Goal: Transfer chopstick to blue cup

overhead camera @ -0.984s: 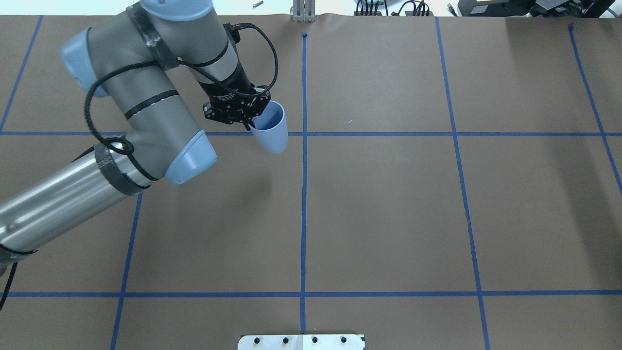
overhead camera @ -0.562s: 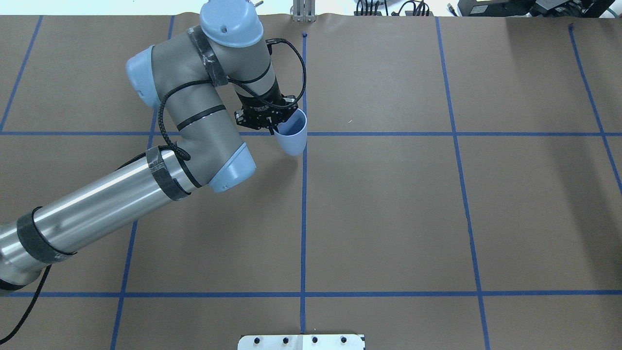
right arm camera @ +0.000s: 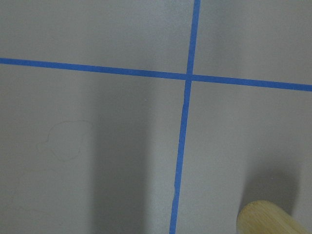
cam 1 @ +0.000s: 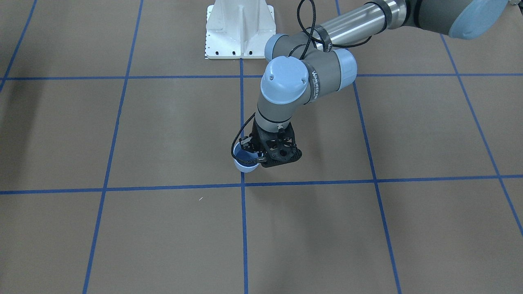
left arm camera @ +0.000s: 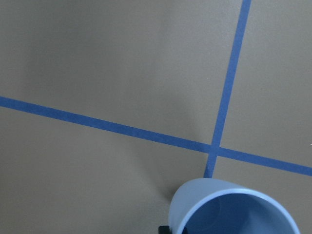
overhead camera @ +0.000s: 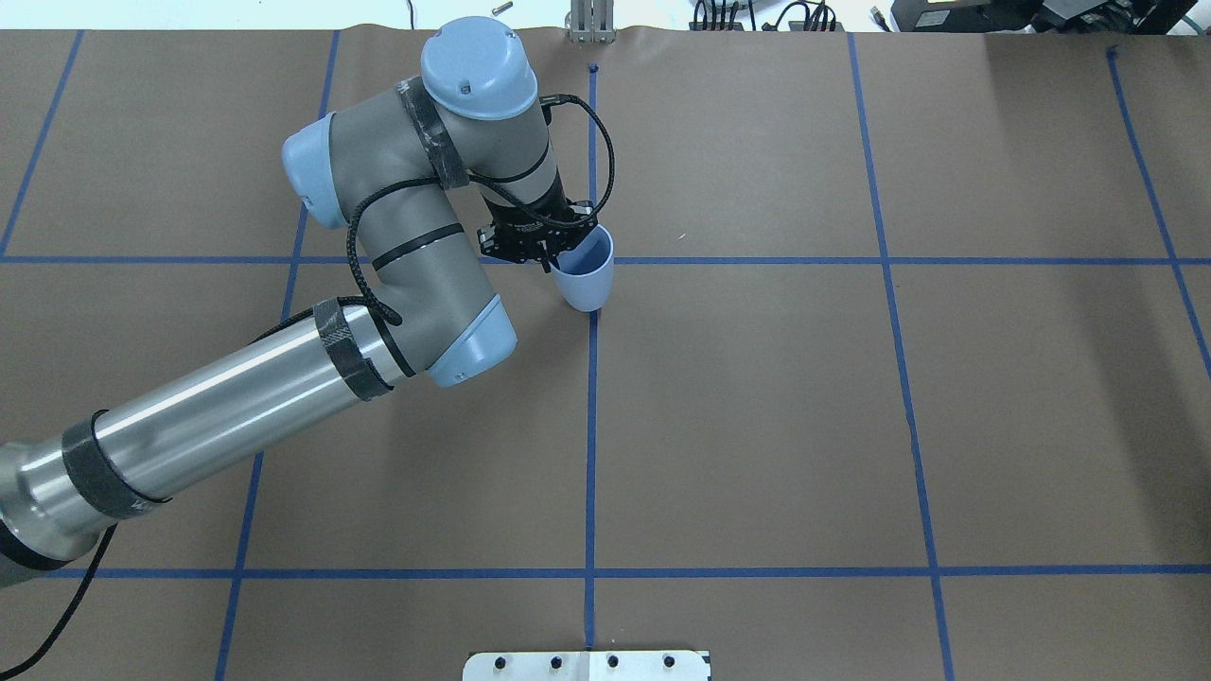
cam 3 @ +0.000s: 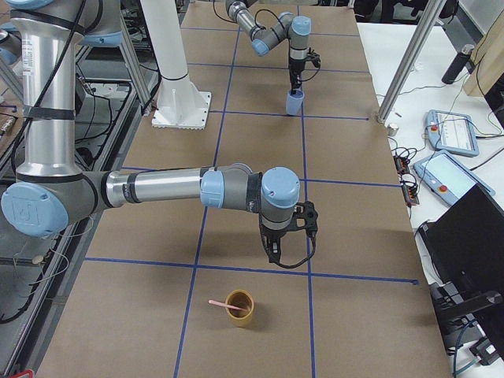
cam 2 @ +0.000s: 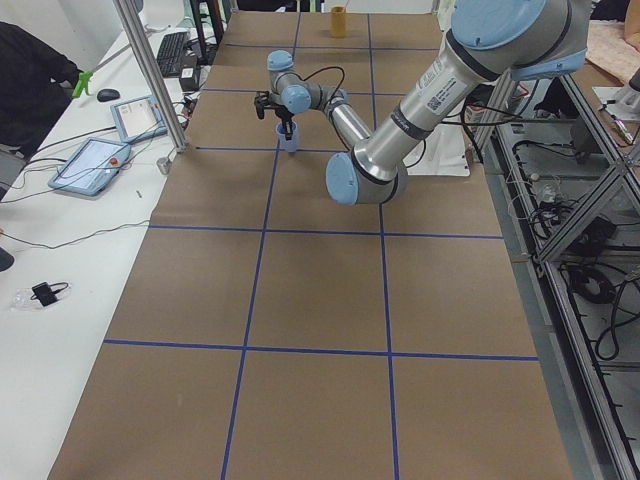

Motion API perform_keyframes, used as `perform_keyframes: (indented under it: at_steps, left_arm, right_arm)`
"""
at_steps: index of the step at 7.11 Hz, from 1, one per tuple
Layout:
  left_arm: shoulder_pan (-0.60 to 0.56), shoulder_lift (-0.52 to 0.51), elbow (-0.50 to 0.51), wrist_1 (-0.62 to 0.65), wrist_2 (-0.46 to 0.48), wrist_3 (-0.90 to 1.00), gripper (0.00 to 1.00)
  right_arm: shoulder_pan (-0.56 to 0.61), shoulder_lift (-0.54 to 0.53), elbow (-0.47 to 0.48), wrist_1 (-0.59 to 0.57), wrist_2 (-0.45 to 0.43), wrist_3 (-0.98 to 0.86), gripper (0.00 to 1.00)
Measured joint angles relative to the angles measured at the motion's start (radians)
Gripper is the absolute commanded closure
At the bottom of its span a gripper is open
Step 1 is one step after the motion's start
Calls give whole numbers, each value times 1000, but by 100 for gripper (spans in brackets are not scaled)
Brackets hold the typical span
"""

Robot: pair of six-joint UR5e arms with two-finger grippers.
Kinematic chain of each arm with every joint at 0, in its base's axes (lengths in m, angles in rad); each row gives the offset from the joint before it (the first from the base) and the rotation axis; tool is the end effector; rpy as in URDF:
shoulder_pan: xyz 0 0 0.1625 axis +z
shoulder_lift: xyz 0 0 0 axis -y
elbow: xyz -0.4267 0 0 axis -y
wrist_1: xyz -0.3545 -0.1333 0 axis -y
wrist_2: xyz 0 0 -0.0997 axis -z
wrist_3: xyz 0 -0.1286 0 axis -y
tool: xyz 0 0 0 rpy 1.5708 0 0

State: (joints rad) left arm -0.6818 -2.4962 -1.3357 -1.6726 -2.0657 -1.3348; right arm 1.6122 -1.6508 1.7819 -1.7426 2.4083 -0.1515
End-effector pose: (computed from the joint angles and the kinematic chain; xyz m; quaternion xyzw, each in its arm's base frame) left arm 0.5483 -0.5380 0.2019 -0.0369 0.4354 -0.1056 0.8932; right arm 0.0548 -0.4116 0.6316 0.0206 -0.4064 -0.0420 0.9125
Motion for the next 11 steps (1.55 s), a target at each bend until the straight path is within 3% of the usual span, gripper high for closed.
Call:
perform_keyframes:
  at_steps: [1,2,5,8,9,11]
  left_arm:
    - [2,0,4,-7,0,4,29]
    - [4,0,6,-21,0,8,3]
    - [5,21,-20,-38,54,11,2]
    - [4,148,-215,-44,125,10,2]
    - [2,225,-274,-114,134,8,2]
    - [-3,448,-329,-459,184,10,2]
  right_arm:
    - [0,0,0,0,0,1,0]
    - [0,0,0,0,0,1,0]
    - [0,2,-2,0,1,3,0]
    - [0,2,-2,-1,1,4,0]
    - [0,2,-2,-2,2,5,0]
    - [0,2,1,-2,2,6,0]
